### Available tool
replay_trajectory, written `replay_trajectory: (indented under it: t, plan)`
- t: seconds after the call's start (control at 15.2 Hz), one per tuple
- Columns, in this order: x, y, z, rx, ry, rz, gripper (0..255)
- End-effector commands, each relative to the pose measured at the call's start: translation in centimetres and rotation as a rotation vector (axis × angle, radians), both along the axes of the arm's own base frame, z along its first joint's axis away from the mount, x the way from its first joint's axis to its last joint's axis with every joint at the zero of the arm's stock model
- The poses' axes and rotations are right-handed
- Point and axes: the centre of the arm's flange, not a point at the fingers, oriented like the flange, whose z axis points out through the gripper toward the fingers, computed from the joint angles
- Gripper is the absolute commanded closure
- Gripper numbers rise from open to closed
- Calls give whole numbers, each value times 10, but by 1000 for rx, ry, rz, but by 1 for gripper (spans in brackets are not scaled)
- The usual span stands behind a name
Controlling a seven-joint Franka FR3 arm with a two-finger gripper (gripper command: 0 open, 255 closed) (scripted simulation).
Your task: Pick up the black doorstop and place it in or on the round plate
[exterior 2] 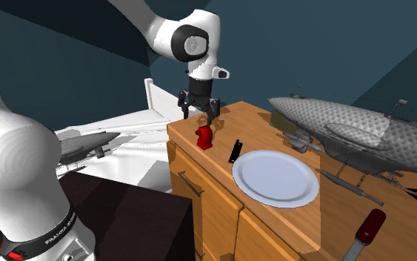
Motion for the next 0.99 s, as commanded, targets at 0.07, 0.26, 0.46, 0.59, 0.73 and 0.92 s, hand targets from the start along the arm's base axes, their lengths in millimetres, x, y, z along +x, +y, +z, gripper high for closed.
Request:
replay_trajectory:
  t: [0.07,0.26,0.46,0.59,0.73,0.92]
  plan:
    - [15,-28,-23,4,-14,-7,0]
    - [30,-56,-46,8,-27,-15,0]
    - [45,-85,-69,13,-41,-23,0]
    - [55,-103,-84,16,-50,-28,0]
    - [65,-122,-99,19,-59,-33,0]
    - [76,-143,-115,22,-69,-39,0]
